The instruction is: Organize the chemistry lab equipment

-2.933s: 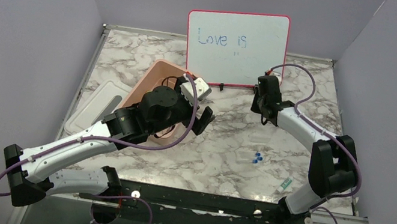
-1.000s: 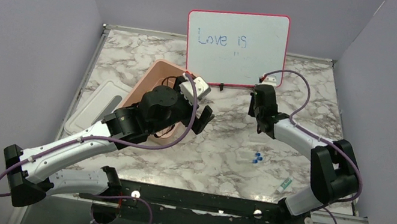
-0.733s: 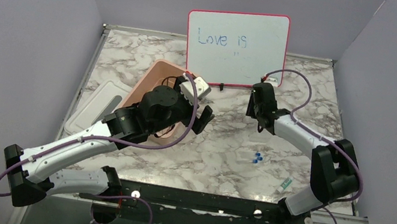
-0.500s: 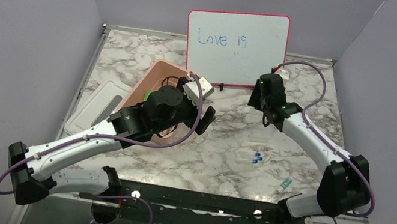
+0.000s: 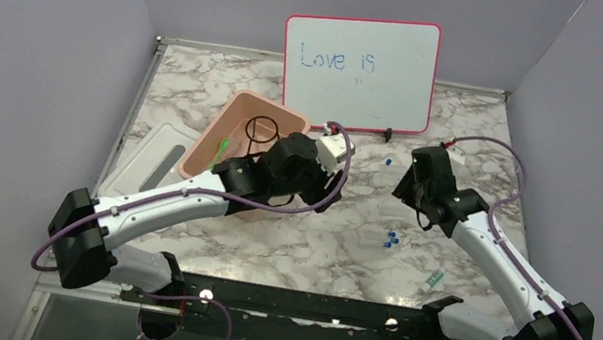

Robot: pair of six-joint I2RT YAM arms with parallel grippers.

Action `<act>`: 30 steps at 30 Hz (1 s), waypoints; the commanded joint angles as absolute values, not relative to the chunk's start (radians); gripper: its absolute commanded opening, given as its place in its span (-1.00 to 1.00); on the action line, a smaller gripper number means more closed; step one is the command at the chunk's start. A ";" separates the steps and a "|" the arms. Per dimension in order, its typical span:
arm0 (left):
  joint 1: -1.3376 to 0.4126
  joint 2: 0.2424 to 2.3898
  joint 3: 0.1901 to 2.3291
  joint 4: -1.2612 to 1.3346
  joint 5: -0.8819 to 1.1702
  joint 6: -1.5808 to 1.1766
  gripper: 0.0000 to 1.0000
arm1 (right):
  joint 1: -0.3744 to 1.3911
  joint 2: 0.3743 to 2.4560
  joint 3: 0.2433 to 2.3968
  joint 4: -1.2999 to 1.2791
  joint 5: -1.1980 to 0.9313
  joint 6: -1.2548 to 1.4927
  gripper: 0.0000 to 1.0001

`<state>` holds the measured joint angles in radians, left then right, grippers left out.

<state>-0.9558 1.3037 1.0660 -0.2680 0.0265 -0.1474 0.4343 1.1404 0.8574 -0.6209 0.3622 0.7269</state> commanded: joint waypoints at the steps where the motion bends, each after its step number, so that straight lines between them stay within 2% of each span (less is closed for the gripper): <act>1: -0.958 1.443 1.108 -0.184 0.176 -0.231 0.00 | 0.330 1.097 0.752 -0.652 0.263 0.808 -0.09; 7: -1.023 1.626 1.100 -0.015 0.256 -0.349 -0.02 | 0.165 1.027 0.642 -0.521 0.084 0.802 -0.10; 13: -1.122 1.784 1.159 -0.034 0.113 -0.298 -0.02 | 0.117 1.018 0.610 -0.484 0.018 0.830 -0.09; 19: -1.177 1.894 1.213 -0.104 0.015 -0.238 -0.02 | 0.113 0.915 0.537 -0.445 0.016 0.886 -0.08; 26: -1.193 1.958 1.263 -0.167 -0.140 -0.200 -0.02 | 0.111 0.911 0.527 -0.458 0.037 0.875 -0.08; 30: -1.195 1.970 1.275 -0.191 -0.140 -0.168 -0.01 | 0.106 0.897 0.528 -0.465 0.055 0.868 -0.07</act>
<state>-1.1866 1.9526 1.2430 -0.1471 -0.0731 -0.2161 0.1154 0.9195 0.5365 -0.4797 0.0376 0.8646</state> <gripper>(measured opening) 0.493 0.461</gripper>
